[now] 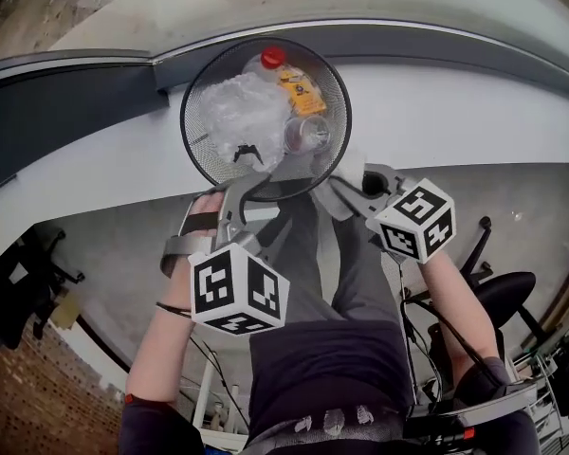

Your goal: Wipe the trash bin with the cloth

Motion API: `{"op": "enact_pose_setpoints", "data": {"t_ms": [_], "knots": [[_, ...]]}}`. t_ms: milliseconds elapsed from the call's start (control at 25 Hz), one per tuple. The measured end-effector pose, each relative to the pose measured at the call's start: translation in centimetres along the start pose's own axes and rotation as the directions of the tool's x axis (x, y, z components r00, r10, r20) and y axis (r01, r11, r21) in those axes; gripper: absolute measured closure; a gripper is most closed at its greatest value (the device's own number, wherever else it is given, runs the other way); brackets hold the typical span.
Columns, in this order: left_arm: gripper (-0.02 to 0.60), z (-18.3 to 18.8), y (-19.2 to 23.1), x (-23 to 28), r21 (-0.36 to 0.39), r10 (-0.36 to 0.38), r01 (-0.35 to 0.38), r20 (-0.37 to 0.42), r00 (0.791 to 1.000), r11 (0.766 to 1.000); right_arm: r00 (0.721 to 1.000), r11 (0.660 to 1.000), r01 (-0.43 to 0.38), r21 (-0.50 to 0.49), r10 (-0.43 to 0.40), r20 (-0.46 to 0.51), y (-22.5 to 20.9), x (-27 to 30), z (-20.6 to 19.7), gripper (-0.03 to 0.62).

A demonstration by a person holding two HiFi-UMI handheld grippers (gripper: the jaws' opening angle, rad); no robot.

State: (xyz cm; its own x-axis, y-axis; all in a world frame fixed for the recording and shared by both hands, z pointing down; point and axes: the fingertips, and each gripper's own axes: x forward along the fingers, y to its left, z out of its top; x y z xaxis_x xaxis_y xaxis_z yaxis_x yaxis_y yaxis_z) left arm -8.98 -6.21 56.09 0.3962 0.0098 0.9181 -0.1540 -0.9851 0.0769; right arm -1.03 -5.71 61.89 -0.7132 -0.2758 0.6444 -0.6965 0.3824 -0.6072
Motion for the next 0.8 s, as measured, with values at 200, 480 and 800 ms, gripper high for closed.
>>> {"op": "enact_pose_setpoints", "data": {"t_ms": [200,480,800], "knots": [[0.316,-5.0,2.7,2.6,0.230,0.235,-0.198,-0.146,0.961,0.953,0.926,0.934,0.269,0.234,-0.317,0.203,-8.9,-5.4,4.9,0.543],[0.390,-1.1,1.2,3.4,-0.172,0.102,-0.120,-0.106,0.989,0.978,0.976,0.975,0.164,0.148,-0.182,0.116,-4.1,-0.1,1.8,0.543],[0.526,4.8,1.1,3.2,-0.482,0.023,0.049,0.141,0.990,0.875,0.956,0.954,-0.286,-0.090,0.277,-0.097,10.1,5.3,-2.9,0.543]]}}
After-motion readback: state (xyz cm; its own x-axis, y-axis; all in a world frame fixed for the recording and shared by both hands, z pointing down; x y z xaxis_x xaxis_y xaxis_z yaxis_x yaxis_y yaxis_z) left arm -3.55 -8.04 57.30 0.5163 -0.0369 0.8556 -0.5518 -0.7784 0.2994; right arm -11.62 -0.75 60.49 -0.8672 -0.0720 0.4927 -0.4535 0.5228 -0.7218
